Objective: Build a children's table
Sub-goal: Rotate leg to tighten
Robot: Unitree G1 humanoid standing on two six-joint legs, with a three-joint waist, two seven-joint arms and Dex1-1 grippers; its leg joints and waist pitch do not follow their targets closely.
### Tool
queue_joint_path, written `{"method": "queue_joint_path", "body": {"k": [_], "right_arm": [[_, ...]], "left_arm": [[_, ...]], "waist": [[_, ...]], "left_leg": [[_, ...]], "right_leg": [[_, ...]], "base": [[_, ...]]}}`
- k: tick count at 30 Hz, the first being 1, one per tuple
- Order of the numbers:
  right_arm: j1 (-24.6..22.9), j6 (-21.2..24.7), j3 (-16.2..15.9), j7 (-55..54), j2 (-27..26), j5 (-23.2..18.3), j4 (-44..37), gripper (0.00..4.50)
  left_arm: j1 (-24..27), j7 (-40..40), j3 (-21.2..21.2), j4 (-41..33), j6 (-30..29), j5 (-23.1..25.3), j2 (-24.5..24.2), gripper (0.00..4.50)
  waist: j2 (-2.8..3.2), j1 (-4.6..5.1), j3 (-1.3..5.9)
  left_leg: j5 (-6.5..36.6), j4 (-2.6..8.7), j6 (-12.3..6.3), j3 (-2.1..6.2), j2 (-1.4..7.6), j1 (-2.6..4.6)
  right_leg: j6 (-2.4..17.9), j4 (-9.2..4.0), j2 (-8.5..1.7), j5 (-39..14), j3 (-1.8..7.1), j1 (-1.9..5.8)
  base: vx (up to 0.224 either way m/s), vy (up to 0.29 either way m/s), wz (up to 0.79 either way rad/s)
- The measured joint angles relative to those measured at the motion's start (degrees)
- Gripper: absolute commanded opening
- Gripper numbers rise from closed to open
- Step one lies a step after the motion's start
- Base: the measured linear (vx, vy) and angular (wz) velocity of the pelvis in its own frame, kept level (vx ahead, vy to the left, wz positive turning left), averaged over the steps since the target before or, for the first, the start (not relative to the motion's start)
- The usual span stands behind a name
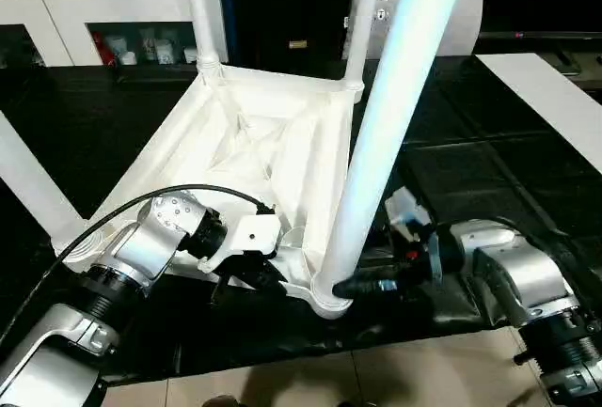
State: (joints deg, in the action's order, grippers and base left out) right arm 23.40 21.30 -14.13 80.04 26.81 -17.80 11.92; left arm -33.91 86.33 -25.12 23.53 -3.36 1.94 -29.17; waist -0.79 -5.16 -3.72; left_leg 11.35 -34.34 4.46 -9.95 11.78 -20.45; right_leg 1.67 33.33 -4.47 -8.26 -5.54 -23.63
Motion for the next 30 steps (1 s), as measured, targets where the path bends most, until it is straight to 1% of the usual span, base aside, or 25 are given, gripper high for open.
{"method": "queue_joint_path", "body": {"k": [7, 8, 9, 11, 12, 15, 16, 17, 19, 22, 24, 25, 28, 29, 30], "right_arm": [[0.66, -0.19, -0.85, 0.38, -0.3, 0.17, 0.26, 3.02], [1.02, -0.2, -1.08, 0.4, -0.33, 0.17, 0.28, 2.82], [1.17, -0.21, -1.19, 0.42, -0.35, 0.16, 0.28, 2.82], [1.25, -0.21, -1.44, 0.49, -0.36, 0.15, 0.29, 2.61], [1.25, -0.21, -1.49, 0.51, -0.37, 0.15, 0.3, 2.61], [1.25, -0.2, -1.47, 0.45, -0.39, 0.16, 0.32, 2.26], [1.25, -0.09, -1.45, 0.41, -0.44, 0.14, 0.32, 2.26], [1.24, 0.3, -1.34, 0.25, -0.61, 0.09, 0.26, 2.17], [1.23, 1.09, -1.19, -0.23, -0.87, 0.04, 0.01, 2.17], [0.52, 2.2, -0.55, -3.92, -2.73, 0.09, -0.91, 2.11], [0.07, 3.31, 0.58, -9.46, -4.86, 0.99, -1.86, 2.08], [0.06, 3.78, 1.15, -12.03, -6.02, 1.6, -2.09, 2.08], [-0.3, 5.22, 4.37, -20.43, -9.67, 2.66, -1.76, 2.04], [-0.31, 5.62, 5.54, -23.97, -10.81, 3.3, -1.46, 2.03], [-0.3, 5.74, 6.39, -26.7, -11.82, 4.02, -1.25, 2.03]], "left_arm": [[-0.26, 0.0, -0.04, 0.72, 0.95, 0.0, 0.02, 0.0], [-0.41, 0.02, -0.07, 1.1, 1.12, 0.0, 0.15, 0.0], [-0.44, 0.02, -0.08, 1.17, 1.24, 0.0, 0.19, 0.0], [-0.48, 0.02, -0.07, 1.41, 1.43, 0.0, 0.24, 0.0], [-0.48, 0.02, -0.07, 1.47, 1.5, 0.0, 0.24, 0.0], [-0.49, 0.01, -0.07, 1.5, 1.61, 0.0, 0.24, 0.0], [-0.49, 0.0, -0.06, 1.5, 1.61, 0.0, 0.23, 0.0], [-0.48, 0.0, -0.02, 1.5, 1.54, -0.01, 0.22, 0.0], [-0.48, -0.04, 0.11, 1.5, 1.14, -0.05, 0.21, 0.0], [-0.48, -1.4, 0.88, 1.2, -3.03, -0.08, 0.6, 0.0], [-0.47, -4.17, 2.15, 0.86, -7.0, 0.14, 0.65, 0.0], [-0.47, -5.55, 2.68, 0.74, -8.55, 0.25, 0.8, 0.0], [-0.48, -11.06, 4.67, -0.07, -13.77, 0.84, 3.0, 0.0], [-0.48, -13.72, 5.3, -0.38, -16.27, 1.24, 4.45, 0.0], [-0.47, -15.7, 5.79, -0.55, -18.1, 1.51, 5.61, 0.0]], "waist": [[-0.01, 0.0, 0.0], [-0.01, -0.01, 0.0], [-0.01, -0.03, 0.0], [-0.02, -0.03, 0.0], [-0.02, -0.02, 0.0], [-0.02, -0.03, 0.0], [-0.02, -0.02, 0.0], [-0.02, -0.01, 0.0], [-0.02, 0.04, 0.0], [-0.01, 0.21, 0.0], [-0.02, 0.66, -0.01], [-0.03, 1.09, -0.01], [-0.04, 2.98, -0.02], [-0.04, 3.9, -0.02], [-0.06, 4.59, -0.03]], "left_leg": [[0.0, -0.11, 0.02, 0.01, 0.02, 0.01], [0.0, -0.12, 0.03, 0.01, 0.02, 0.01], [0.0, -0.12, 0.04, 0.01, 0.02, 0.01], [0.0, -0.12, 0.04, 0.01, 0.02, 0.01], [0.0, -0.12, 0.04, 0.01, 0.02, 0.01], [-0.01, -0.12, 0.05, 0.01, 0.02, 0.02], [-0.01, -0.12, 0.05, 0.01, 0.02, 0.03], [-0.01, -0.12, 0.05, 0.01, 0.02, 0.03], [-0.02, -0.12, 0.09, 0.01, 0.02, 0.06], [-0.09, -0.11, 0.2, 0.0, 0.03, 0.25], [-0.17, -0.13, 0.31, 0.01, 0.02, 0.4], [-0.19, -0.13, 0.35, 0.03, 0.02, 0.44], [-0.31, -0.15, 0.5, 0.1, 0.01, 0.43], [-0.31, -0.14, 0.5, 0.12, 0.03, 0.34], [-0.31, -0.14, 0.5, 0.16, 0.04, 0.35]], "right_leg": [[-0.19, 0.13, 0.0, -0.12, 0.0, -0.01], [-0.19, 0.14, 0.0, -0.12, 0.0, -0.01], [-0.2, 0.14, 0.0, -0.12, 0.0, 0.0], [-0.19, 0.15, -0.01, -0.11, 0.0, 0.0], [-0.19, 0.15, -0.01, -0.11, 0.0, 0.0], [-0.19, 0.17, -0.01, -0.11, 0.0, 0.0], [-0.19, 0.18, -0.01, -0.11, 0.0, 0.0], [-0.19, 0.18, -0.01, -0.11, 0.0, 0.0], [-0.2, 0.21, -0.01, -0.12, 0.01, 0.01], [-0.23, 0.32, 0.0, -0.14, 0.02, 0.07], [-0.31, 0.55, 0.0, -0.19, 0.04, 0.1], [-0.31, 0.57, 0.0, -0.19, 0.03, 0.11], [-0.32, 0.4, 0.01, -0.19, -0.09, 0.11], [-0.33, 0.17, 0.02, -0.19, -0.19, 0.18], [-0.33, -0.02, 0.02, -0.19, -0.3, 0.24]], "base": [[0.0, 0.0, 0.0], [0.0, 0.0, 0.0], [0.0, 0.0, 0.0], [0.0, 0.0, 0.0], [0.0, 0.0, 0.0], [0.0, 0.0, 0.0], [0.0, 0.0, 0.0], [0.0, 0.0, 0.0], [0.0, 0.0, 0.0], [0.0, 0.0, 0.0], [0.0, 0.0, 0.0], [0.0, 0.0, 0.0], [0.0, 0.0, 0.0], [0.0, 0.0, 0.0], [0.0, 0.0, 0.0]]}}
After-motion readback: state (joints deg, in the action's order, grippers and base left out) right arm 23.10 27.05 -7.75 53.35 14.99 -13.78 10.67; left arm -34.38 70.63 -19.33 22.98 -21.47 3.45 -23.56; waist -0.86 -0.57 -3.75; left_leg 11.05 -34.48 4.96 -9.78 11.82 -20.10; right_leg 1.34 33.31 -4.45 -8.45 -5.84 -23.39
